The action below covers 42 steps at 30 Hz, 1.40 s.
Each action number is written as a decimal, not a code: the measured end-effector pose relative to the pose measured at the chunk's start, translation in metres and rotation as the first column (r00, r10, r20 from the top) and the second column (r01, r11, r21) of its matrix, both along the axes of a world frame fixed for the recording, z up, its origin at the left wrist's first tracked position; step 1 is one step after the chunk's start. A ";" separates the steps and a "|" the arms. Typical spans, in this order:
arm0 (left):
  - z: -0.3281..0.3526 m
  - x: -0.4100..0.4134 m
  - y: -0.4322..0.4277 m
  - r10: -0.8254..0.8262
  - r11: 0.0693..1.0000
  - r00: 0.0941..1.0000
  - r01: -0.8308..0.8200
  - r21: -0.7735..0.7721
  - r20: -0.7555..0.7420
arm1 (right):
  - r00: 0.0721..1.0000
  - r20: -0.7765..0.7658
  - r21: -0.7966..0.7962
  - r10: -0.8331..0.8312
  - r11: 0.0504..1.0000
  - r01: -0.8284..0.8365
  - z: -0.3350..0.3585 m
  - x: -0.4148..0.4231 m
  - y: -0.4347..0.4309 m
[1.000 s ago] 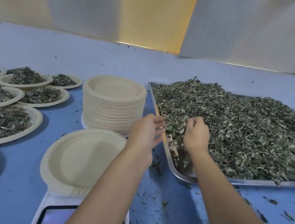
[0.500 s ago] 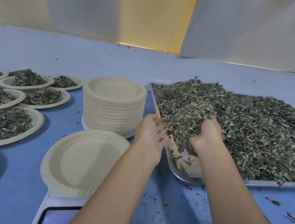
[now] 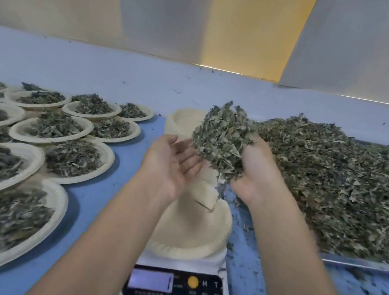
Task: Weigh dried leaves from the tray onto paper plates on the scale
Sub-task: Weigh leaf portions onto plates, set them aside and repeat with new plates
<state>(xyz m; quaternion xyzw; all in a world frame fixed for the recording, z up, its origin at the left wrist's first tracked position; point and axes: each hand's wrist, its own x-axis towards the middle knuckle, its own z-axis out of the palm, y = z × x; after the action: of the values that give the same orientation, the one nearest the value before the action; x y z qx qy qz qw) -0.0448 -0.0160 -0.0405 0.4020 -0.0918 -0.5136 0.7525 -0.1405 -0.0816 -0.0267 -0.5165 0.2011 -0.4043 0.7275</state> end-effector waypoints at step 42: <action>-0.014 0.026 0.010 0.301 0.945 0.952 -0.306 0.114 0.059 | 0.769 -0.607 -0.462 -0.200 0.876 -0.137 -0.030 0.017 0.011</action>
<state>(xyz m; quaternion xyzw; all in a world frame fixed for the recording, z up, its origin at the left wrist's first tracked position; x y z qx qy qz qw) -0.0184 -0.0058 -0.0544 0.4670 -0.0126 -0.3881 0.7944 -0.1236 -0.0703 -0.0571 -0.7829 0.3380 -0.2543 0.4563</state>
